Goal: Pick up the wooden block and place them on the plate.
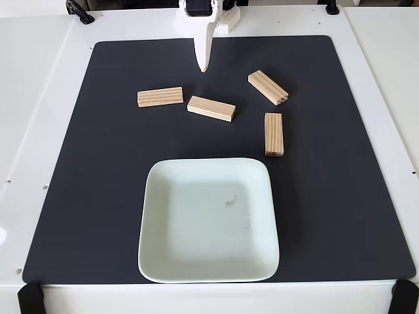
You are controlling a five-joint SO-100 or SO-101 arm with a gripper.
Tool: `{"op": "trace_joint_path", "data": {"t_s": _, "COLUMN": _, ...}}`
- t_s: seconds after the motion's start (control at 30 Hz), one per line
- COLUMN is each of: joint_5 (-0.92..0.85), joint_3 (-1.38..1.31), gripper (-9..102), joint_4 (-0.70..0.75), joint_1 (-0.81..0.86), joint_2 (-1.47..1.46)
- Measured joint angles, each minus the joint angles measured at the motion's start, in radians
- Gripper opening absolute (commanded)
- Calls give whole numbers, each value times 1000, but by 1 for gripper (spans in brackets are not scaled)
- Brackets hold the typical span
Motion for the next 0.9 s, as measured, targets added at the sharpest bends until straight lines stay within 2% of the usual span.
{"op": "trace_joint_path", "data": {"t_s": 0.27, "joint_5": 0, "joint_3": -262, "gripper": 0, "joint_4": 46, "joint_1": 0, "joint_2": -218}}
{"op": "trace_joint_path", "data": {"t_s": 0.33, "joint_5": -17, "joint_3": -387, "gripper": 0, "joint_4": 103, "joint_1": 0, "joint_2": -321}}
{"op": "trace_joint_path", "data": {"t_s": 0.5, "joint_5": -199, "joint_3": -805, "gripper": 0, "joint_4": 314, "joint_1": 3, "joint_2": -638}}
{"op": "trace_joint_path", "data": {"t_s": 0.63, "joint_5": -310, "joint_3": -1141, "gripper": 0, "joint_4": 459, "joint_1": 75, "joint_2": -896}}
{"op": "trace_joint_path", "data": {"t_s": 0.77, "joint_5": -365, "joint_3": -1367, "gripper": 0, "joint_4": 479, "joint_1": 126, "joint_2": -1140}}
{"op": "trace_joint_path", "data": {"t_s": 0.9, "joint_5": -410, "joint_3": -1479, "gripper": 0, "joint_4": 480, "joint_1": 158, "joint_2": -1374}}
